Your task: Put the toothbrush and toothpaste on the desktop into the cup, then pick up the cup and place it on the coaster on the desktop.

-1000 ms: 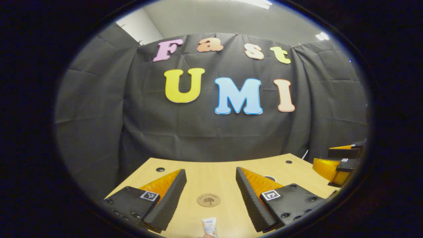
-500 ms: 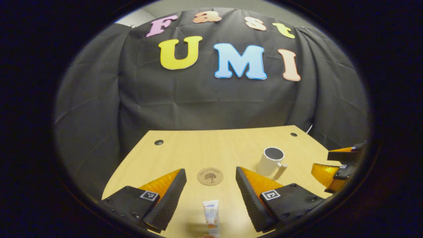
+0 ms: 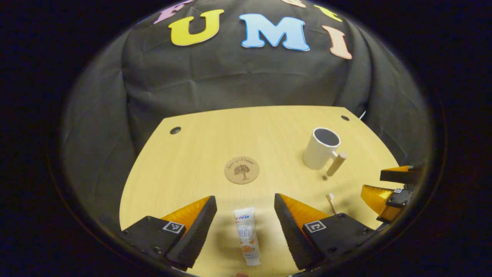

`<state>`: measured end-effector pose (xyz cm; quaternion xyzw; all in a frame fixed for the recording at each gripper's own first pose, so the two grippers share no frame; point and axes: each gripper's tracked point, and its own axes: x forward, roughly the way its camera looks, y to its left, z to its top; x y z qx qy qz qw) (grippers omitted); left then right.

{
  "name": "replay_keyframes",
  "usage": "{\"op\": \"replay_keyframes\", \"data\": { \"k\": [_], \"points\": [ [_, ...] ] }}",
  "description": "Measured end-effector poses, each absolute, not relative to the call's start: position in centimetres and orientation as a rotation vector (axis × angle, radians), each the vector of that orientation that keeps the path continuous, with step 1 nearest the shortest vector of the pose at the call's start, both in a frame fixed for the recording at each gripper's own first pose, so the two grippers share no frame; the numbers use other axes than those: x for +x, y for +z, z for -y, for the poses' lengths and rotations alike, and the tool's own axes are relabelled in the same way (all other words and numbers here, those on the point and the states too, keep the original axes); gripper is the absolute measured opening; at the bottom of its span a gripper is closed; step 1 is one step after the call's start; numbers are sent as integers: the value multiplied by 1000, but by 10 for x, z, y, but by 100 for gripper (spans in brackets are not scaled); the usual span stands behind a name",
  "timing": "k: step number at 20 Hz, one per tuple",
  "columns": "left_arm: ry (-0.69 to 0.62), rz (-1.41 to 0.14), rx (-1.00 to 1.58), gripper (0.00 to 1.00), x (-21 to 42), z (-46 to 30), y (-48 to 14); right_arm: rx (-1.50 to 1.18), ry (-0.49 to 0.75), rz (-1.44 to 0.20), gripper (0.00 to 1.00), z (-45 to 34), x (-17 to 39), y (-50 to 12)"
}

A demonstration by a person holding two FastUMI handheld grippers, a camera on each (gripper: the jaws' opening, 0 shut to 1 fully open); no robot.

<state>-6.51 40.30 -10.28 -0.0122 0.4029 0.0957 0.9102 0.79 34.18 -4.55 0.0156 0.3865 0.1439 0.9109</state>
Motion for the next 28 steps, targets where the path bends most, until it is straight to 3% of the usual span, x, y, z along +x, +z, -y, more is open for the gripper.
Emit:
{"op": "replay_keyframes", "data": {
  "k": [9, 10, 11, 28],
  "points": [
    [233, -1039, -132, 97, -90, -408, -151, 6, 351, -993, 90, -352, -10, -90],
    [235, -1054, -143, 94, -92, -408, -155, 5, 356, -1008, 90, -354, -11, -95],
    [236, -1070, -153, 100, -93, -408, -159, 5, 361, -1022, 90, -355, -11, -98],
    [203, -1321, -220, 97, -118, -389, -208, -11, 425, -1313, 91, -367, -44, -149]
  ]
}}
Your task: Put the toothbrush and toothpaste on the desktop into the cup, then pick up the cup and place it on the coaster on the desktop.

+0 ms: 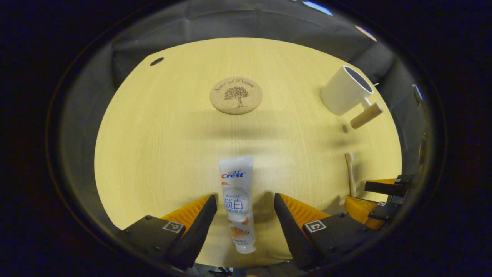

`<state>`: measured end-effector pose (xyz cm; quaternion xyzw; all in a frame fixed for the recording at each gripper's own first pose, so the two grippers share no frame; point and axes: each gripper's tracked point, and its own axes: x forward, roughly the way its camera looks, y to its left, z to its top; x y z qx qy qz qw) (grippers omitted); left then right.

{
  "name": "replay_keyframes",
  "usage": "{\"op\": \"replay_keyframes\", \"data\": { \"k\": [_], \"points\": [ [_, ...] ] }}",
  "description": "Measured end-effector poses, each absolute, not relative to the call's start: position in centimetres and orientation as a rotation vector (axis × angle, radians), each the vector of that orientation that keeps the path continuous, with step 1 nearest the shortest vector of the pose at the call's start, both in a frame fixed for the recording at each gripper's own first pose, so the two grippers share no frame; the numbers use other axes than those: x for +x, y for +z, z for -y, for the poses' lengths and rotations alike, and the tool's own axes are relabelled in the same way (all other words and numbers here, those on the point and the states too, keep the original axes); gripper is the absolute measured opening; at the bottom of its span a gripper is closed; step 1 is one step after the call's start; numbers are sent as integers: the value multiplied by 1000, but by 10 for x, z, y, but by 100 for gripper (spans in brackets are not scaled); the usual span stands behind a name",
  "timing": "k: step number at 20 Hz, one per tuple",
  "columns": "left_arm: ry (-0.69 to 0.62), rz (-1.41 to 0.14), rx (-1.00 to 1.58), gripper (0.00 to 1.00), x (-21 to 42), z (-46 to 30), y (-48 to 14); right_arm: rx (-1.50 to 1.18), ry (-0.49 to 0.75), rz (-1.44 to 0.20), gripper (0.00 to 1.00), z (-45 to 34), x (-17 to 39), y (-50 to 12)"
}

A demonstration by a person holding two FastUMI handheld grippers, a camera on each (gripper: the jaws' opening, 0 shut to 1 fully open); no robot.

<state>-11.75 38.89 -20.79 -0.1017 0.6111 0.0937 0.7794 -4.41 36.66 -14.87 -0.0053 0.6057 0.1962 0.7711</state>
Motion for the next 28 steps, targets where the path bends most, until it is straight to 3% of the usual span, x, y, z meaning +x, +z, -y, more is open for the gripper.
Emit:
{"op": "replay_keyframes", "data": {
  "k": [5, 6, 9, 13, 14, 15, 17, 18, 19, 23, 24, 28],
  "points": [
    [194, -1360, -220, 97, -121, -384, -214, -33, 427, -1353, 85, -366, -48, -156],
    [194, -1365, -219, 93, -122, -384, -215, -32, 428, -1360, 82, -367, -49, -156],
    [196, -1384, -223, 96, -124, -383, -220, -38, 429, -1384, 68, -368, -51, -159],
    [206, -1399, -191, 84, -126, -387, -222, -44, 402, -1408, 61, -366, -49, -161],
    [209, -1405, -187, 78, -126, -389, -222, -43, 392, -1412, 56, -365, -47, -162],
    [207, -1406, -185, 76, -126, -389, -222, -44, 397, -1424, 41, -364, -48, -162],
    [219, -1412, -174, 69, -127, -393, -223, -50, 365, -1421, 43, -359, -47, -167],
    [220, -1412, -174, 63, -126, -393, -223, -45, 373, -1436, 28, -361, -47, -165],
    [222, -1413, -172, 60, -127, -394, -224, -47, 380, -1447, 24, -359, -49, -163],
    [231, -1419, -172, 47, -128, -393, -224, -50, 383, -1439, 25, -358, -51, -164],
    [229, -1428, -173, 48, -129, -392, -224, -31, 392, -1455, 6, -362, -54, -165],
    [236, -1425, -175, 44, -129, -393, -223, 18, 386, -1464, 4, -360, -52, -164]
  ]
}}
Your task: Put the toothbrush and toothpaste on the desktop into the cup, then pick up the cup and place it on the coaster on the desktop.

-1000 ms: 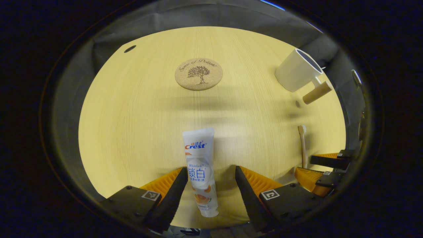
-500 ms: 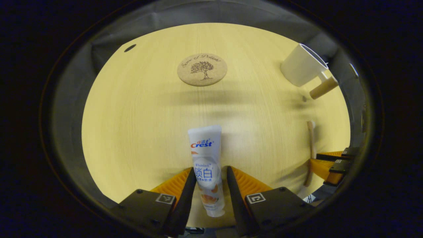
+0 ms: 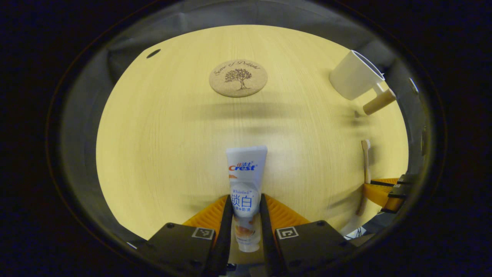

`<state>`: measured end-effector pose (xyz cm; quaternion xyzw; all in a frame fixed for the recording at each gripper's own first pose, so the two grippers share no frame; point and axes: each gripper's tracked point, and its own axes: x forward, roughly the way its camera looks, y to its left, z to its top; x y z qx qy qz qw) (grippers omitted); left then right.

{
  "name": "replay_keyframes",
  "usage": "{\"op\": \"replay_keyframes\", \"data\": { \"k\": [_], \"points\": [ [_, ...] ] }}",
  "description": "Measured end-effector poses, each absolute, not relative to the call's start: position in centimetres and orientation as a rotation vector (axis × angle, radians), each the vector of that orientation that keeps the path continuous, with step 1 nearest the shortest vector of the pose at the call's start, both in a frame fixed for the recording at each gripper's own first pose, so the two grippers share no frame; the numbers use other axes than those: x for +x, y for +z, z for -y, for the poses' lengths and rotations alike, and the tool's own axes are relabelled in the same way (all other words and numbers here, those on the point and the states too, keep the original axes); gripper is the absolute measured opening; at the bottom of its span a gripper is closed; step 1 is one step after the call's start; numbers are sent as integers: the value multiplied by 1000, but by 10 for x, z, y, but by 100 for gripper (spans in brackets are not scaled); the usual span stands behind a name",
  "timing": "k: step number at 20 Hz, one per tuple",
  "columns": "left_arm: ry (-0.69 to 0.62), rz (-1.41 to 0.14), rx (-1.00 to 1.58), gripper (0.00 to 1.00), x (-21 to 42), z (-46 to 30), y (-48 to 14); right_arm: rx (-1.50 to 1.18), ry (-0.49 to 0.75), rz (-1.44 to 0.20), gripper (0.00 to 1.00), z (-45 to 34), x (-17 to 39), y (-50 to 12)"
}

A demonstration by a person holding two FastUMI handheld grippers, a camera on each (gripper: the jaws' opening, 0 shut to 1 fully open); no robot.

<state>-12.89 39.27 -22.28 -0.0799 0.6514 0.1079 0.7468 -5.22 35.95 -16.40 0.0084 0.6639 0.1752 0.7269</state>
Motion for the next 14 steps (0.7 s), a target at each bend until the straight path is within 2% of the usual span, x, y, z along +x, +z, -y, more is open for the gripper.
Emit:
{"op": "replay_keyframes", "data": {
  "k": [6, 14],
  "points": [
    [232, -1407, -177, 33, -127, -392, -223, 37, 408, -1461, 5, -361, -58, -161],
    [247, -1361, -201, 32, -128, -391, -214, 88, 420, -1378, 5, -362, -50, -143]
  ]
}}
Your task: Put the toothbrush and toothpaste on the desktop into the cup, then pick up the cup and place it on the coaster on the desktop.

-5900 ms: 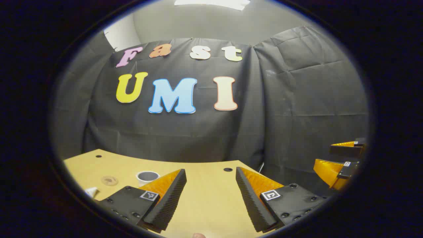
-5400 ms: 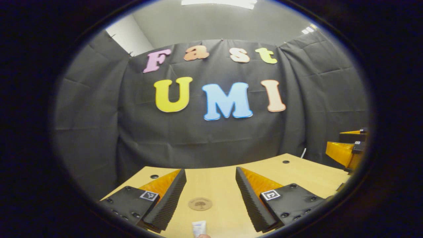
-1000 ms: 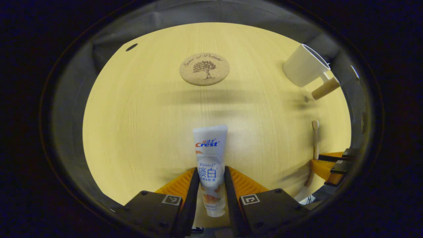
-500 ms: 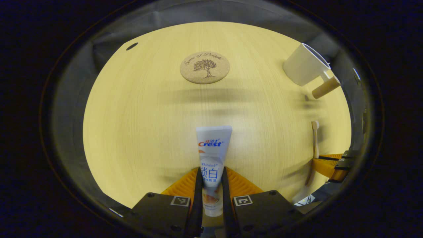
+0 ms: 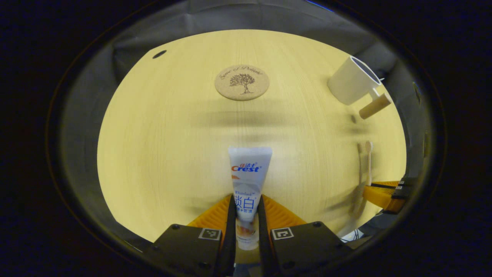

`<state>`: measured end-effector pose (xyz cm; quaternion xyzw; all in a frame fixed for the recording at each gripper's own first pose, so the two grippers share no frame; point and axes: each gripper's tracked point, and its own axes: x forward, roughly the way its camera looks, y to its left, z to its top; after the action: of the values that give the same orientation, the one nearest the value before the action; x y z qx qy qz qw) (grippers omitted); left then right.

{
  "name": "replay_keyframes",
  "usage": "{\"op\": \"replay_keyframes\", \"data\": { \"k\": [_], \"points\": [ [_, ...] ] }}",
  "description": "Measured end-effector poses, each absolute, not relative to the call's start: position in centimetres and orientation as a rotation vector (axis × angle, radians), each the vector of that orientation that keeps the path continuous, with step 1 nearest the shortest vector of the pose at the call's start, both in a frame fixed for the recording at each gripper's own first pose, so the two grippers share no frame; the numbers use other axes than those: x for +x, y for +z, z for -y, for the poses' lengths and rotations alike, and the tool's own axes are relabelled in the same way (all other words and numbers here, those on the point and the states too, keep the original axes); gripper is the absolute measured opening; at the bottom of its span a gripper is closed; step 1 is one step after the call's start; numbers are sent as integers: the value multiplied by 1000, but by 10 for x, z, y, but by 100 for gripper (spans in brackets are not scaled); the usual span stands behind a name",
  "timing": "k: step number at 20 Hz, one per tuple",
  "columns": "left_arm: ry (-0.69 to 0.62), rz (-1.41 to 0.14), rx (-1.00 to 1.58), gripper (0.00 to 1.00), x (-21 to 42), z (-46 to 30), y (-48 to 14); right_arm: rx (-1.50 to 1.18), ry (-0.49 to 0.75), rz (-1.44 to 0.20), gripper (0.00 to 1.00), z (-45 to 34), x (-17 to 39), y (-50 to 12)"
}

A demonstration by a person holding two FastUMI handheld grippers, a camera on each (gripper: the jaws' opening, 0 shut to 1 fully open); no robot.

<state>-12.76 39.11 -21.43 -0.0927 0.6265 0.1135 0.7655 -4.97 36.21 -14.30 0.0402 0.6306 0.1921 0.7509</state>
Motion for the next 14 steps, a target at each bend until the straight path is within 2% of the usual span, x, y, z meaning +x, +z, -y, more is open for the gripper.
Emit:
{"op": "replay_keyframes", "data": {
  "k": [9, 10, 14],
  "points": [
    [268, -1246, -208, 33, -118, -392, -197, 123, 456, -1175, 5, -365, -39, -120],
    [266, -1231, -202, 25, -114, -391, -192, 117, 457, -1149, 5, -364, -37, -116],
    [243, -1141, -194, 25, -99, -382, -174, 149, 458, -1061, 4, -364, -30, -94]
  ]
}}
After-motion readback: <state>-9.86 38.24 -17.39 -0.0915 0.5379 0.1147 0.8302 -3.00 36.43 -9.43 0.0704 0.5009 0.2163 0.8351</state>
